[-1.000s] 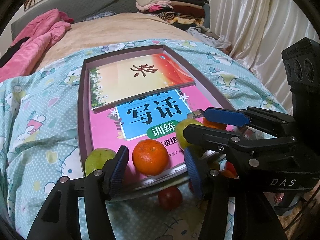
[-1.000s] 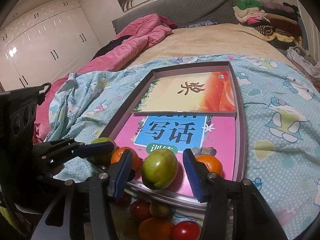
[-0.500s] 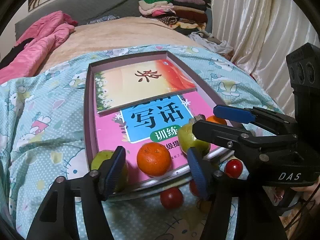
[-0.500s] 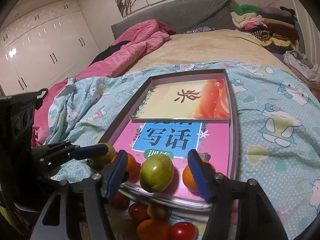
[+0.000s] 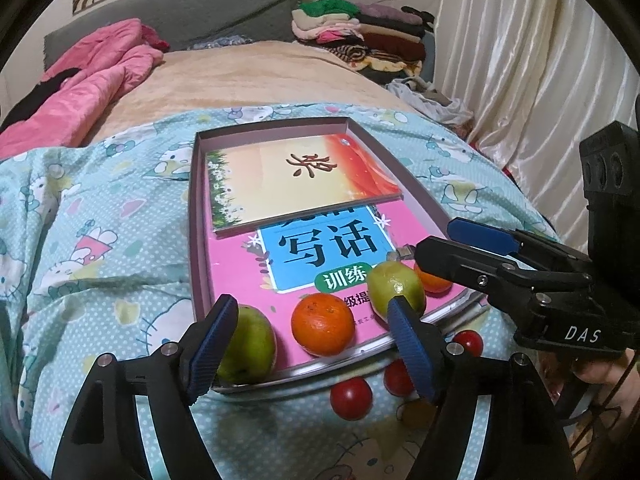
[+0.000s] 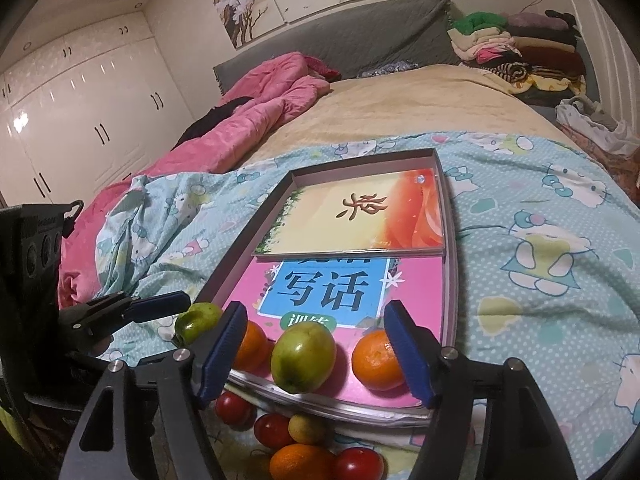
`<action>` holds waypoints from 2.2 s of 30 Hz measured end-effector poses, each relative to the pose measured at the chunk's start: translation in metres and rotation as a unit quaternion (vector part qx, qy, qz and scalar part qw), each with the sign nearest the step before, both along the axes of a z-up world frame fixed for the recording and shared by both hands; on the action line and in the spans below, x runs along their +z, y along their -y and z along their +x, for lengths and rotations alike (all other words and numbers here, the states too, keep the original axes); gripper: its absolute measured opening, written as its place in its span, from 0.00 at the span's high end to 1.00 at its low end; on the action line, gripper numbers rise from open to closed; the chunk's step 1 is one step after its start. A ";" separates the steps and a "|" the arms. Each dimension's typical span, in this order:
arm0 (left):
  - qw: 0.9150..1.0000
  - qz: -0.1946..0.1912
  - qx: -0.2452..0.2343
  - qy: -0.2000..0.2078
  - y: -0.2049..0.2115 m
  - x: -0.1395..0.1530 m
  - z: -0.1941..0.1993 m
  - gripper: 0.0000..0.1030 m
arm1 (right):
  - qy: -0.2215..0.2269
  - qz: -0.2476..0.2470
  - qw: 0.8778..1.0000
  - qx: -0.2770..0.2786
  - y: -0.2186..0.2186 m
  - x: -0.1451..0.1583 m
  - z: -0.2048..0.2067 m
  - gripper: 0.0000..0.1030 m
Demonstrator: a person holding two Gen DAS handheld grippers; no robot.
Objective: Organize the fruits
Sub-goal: 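Lift both open tools up and away from the box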
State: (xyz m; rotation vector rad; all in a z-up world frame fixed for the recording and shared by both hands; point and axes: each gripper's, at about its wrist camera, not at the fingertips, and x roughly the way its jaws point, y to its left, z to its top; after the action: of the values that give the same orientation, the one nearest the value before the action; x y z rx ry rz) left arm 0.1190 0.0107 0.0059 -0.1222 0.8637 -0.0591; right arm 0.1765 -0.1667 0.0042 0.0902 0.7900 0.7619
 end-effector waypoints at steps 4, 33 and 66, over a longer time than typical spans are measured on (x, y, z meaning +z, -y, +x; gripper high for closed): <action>1.000 -0.006 0.010 0.001 -0.005 0.001 0.000 0.24 | 0.002 0.004 1.000 -0.007 0.002 0.001 0.001 0.31; 0.998 -0.028 0.042 0.029 -0.025 0.020 -0.020 0.23 | 0.056 0.052 0.993 -0.089 0.049 0.037 -0.009 0.15; 0.999 -0.021 0.015 0.031 -0.002 0.027 -0.040 0.23 | 0.056 0.023 0.994 -0.090 0.050 0.044 -0.039 0.14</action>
State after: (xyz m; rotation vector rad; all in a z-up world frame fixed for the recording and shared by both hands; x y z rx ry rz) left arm 0.0793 0.0126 0.0324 -0.1723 0.7983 -0.0540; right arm 0.1379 -0.2163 0.0478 0.1575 0.6483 0.6095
